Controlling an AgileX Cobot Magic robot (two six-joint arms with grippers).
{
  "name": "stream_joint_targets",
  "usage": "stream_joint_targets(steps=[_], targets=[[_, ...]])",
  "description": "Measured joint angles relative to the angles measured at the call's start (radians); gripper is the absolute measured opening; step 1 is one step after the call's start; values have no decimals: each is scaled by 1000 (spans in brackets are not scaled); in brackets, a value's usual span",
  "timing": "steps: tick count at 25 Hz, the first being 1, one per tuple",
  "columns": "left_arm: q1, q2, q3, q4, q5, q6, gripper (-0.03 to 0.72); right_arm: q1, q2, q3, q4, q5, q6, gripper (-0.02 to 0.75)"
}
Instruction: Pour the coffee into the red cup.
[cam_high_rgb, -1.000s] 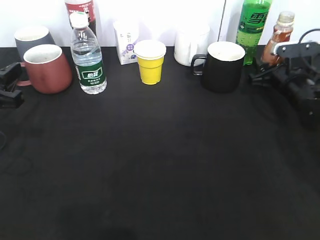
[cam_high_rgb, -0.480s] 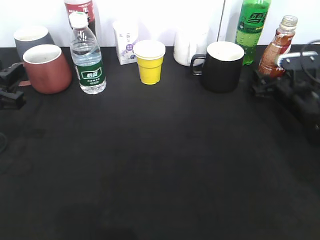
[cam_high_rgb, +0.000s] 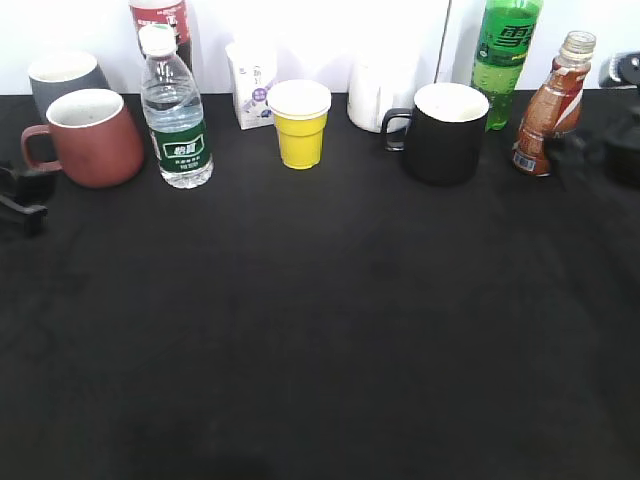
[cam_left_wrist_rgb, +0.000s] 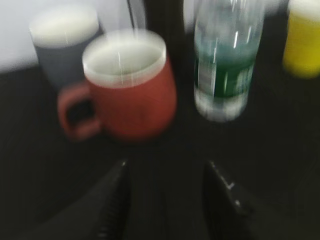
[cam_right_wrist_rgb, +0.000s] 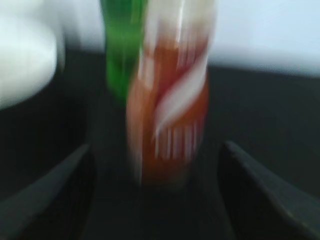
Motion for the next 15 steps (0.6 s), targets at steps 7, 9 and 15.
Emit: stream_joint_targets(steps=[7, 9, 15], targets=[[0, -52, -309, -151, 949, 0, 361, 63, -163, -167, 149, 1045, 17, 558], [0, -70, -373, -204, 1154, 0, 361, 64, -168, -267, 174, 1252, 17, 556], [0, -341, -405, -174, 1440, -25, 361, 64, -388, -331, 198, 1473, 17, 554]])
